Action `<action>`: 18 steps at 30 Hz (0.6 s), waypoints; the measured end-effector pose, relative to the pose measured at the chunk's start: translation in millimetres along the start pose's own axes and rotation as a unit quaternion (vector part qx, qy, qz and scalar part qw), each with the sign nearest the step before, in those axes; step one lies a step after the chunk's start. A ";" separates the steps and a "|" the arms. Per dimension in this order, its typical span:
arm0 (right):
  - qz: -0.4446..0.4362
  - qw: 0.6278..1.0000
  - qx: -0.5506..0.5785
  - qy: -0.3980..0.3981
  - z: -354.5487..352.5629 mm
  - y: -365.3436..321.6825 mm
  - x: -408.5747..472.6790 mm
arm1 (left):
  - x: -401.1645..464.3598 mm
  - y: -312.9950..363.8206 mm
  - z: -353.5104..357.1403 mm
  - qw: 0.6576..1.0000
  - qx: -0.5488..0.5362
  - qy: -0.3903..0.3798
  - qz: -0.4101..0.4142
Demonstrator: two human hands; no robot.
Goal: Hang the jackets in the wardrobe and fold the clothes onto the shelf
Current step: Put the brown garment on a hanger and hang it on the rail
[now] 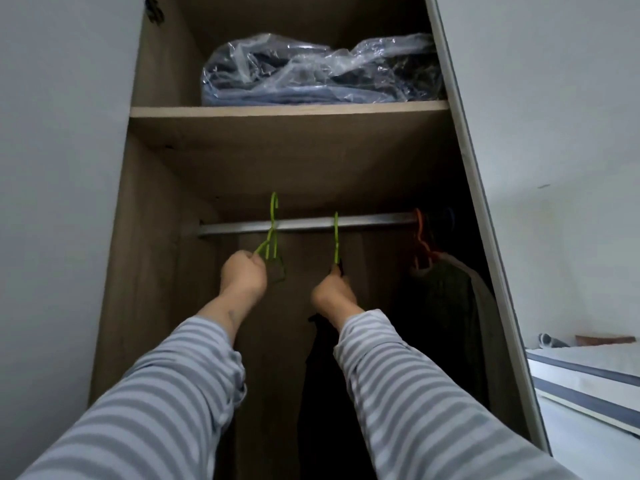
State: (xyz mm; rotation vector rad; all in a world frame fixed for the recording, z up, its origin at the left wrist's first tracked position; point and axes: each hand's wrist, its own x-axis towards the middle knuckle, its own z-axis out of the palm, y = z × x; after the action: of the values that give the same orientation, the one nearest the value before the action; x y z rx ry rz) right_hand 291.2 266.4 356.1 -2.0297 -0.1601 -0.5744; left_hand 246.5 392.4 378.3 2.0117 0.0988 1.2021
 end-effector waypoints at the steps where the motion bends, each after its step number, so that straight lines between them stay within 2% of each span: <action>1: 0.002 1.000 0.003 -0.007 0.0 1.4 -2.2 | 0.7 1.4 -1.7 1.000 0.001 0.002 -0.002; 9: -0.031 0.999 -0.034 -0.028 -11.4 1.2 -32.0 | -30.6 -14.2 -12.6 0.999 -0.006 0.035 -0.025; 15: -0.107 0.992 -0.062 -0.037 -5.3 12.8 -70.6 | -76.7 -23.7 -36.3 0.999 0.024 0.025 -0.026; 18: -0.138 0.986 -0.057 -0.073 0.7 21.9 -87.7 | -102.0 -22.1 -46.1 0.998 0.034 0.031 -0.036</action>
State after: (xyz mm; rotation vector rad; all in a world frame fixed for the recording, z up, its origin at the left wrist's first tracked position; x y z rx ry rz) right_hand 221.8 266.5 298.1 -2.1775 -0.5136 -0.6164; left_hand 161.3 390.7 302.5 2.0117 0.2445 1.2303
